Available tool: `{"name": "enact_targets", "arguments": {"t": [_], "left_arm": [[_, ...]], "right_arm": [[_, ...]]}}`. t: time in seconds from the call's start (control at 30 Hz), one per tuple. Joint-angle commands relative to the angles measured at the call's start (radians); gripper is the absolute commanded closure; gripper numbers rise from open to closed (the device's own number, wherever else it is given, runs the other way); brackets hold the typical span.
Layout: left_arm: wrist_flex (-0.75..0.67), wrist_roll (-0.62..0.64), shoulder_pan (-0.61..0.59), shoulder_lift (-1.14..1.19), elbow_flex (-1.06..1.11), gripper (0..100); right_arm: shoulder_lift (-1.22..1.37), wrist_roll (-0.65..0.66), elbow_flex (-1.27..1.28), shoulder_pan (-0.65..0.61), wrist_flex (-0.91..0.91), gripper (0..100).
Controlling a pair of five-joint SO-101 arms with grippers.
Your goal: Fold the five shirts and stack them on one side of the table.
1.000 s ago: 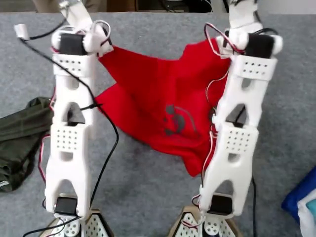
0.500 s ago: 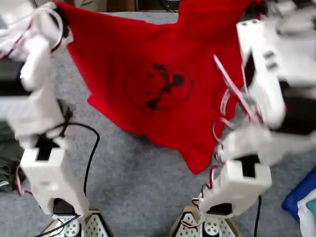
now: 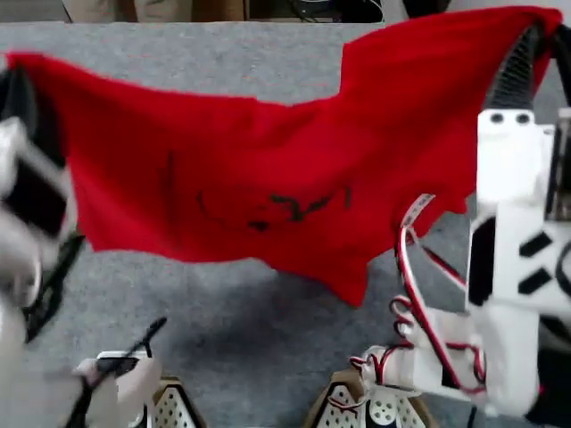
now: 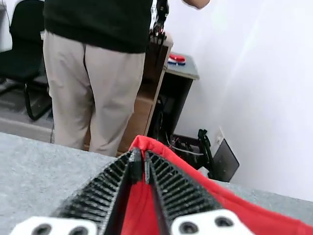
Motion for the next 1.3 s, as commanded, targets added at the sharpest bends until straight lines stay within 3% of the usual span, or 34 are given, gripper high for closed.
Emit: {"name": "enact_targets", "arguments": {"t": [0.0, 0.3, 0.57, 0.7, 0.83, 1.13, 1.27], "left_arm": [[0.009, -0.051, -0.002, -0.145, 0.13, 98], [0.008, -0.084, -0.003, -0.311, 0.307, 98], [-0.04, -0.08, -0.002, -0.32, 0.39, 98], [-0.092, -0.078, -0.005, -0.323, 0.463, 98], [-0.137, -0.077, -0.006, -0.323, 0.514, 98], [-0.141, -0.078, -0.006, -0.314, 0.528, 98], [-0.207, -0.078, -0.006, -0.321, 0.674, 98]], "right_arm": [[-0.056, 0.0, -0.015, 0.018, 0.008, 99.4], [-0.122, 0.061, -0.012, 0.012, -0.153, 99.4], [-0.104, 0.17, 0.185, 0.007, -0.499, 99.4], [-0.105, 0.261, 0.246, -0.085, -0.618, 99.4], [-0.105, 0.324, 0.255, -0.157, -0.601, 99.4], [-0.105, 0.322, 0.251, -0.156, -0.385, 99.5], [-0.094, 0.322, 0.257, -0.114, -0.316, 99.5]]}}
